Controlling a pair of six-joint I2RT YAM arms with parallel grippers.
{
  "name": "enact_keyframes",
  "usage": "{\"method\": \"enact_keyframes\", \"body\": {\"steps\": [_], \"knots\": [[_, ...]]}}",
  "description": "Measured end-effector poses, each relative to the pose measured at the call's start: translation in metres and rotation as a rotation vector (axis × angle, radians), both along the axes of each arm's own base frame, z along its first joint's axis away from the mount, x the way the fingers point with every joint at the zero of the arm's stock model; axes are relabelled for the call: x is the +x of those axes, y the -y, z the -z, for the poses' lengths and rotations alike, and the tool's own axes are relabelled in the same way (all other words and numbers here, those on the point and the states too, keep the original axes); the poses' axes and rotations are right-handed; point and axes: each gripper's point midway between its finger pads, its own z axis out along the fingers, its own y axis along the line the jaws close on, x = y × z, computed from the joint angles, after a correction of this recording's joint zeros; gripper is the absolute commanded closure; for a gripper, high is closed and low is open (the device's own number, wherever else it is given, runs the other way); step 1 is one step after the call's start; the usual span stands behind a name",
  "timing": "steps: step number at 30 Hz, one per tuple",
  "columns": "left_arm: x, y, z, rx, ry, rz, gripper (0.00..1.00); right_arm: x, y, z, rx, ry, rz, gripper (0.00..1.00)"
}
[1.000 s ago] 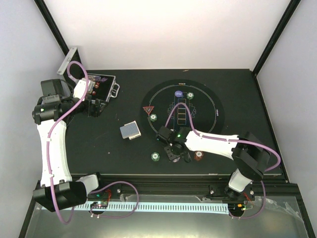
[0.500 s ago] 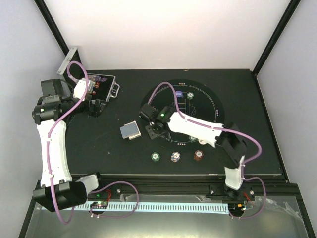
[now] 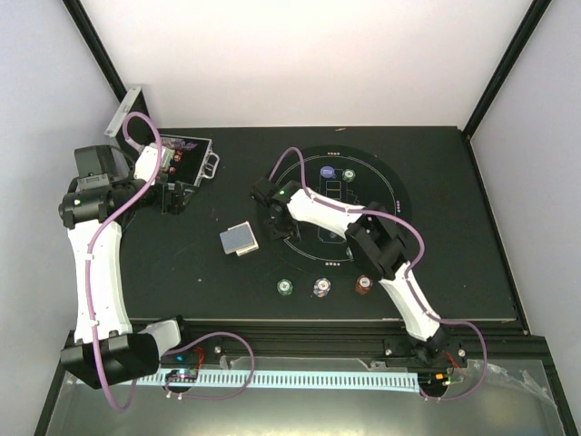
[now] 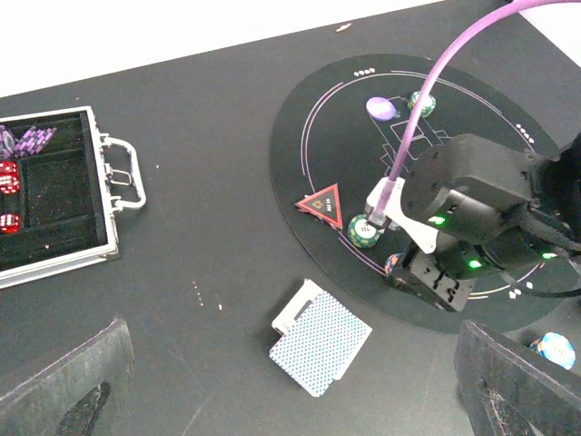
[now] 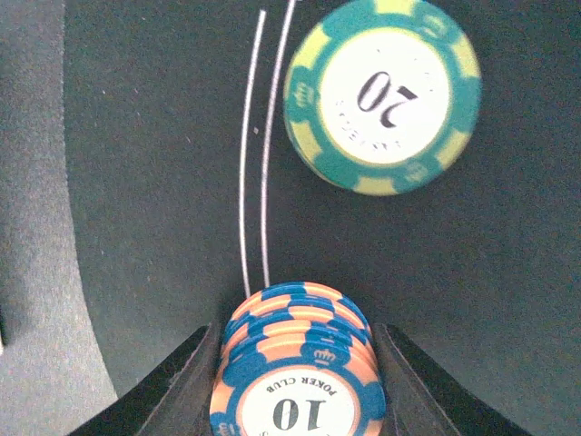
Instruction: Distribute texas hold em gaming equipment
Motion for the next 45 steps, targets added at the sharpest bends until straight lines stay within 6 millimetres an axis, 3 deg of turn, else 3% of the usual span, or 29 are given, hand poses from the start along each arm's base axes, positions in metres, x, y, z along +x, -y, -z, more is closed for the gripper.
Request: {"method": "enact_keyframes", "body": {"steps": [4,13,20,27,31,34,37,39,42,45], "knots": [[0.000,0.000,0.000,0.000,0.000,0.000,0.01,0.005,-0.008,0.010,0.008,-0.016,-0.004,0.69],[0.000,0.000,0.000,-0.001,0.002,-0.001,0.01,0.019,-0.012,0.011,0.038,-0.023,0.015,0.68],[0.000,0.000,0.000,-0.002,0.001,-0.001,0.01,0.018,-0.013,0.011,0.045,-0.030,0.015,0.40],[0.000,0.001,-0.001,-0.008,0.002,0.005,0.01,0.018,-0.010,0.006,0.037,-0.027,0.016,0.37],[0.000,0.002,0.001,-0.013,-0.002,0.009,0.01,0.013,0.000,-0.020,0.051,0.001,0.018,0.36],[-0.001,0.002,0.003,-0.014,-0.007,0.010,0.01,0.000,0.014,-0.051,0.076,0.037,0.017,0.30],[-0.001,0.003,0.002,-0.017,-0.004,0.015,0.01,-0.028,0.036,-0.084,0.103,0.076,0.017,0.22],[-0.001,0.004,0.002,-0.020,-0.004,0.019,0.01,-0.049,0.044,-0.093,0.116,0.093,0.009,0.19],[-0.001,0.005,0.001,-0.026,-0.002,0.025,0.01,-0.088,0.060,-0.081,0.098,0.069,-0.013,0.16],[-0.002,0.006,0.003,-0.031,-0.007,0.028,0.01,-0.124,0.083,-0.052,0.048,0.011,-0.015,0.14]]}}
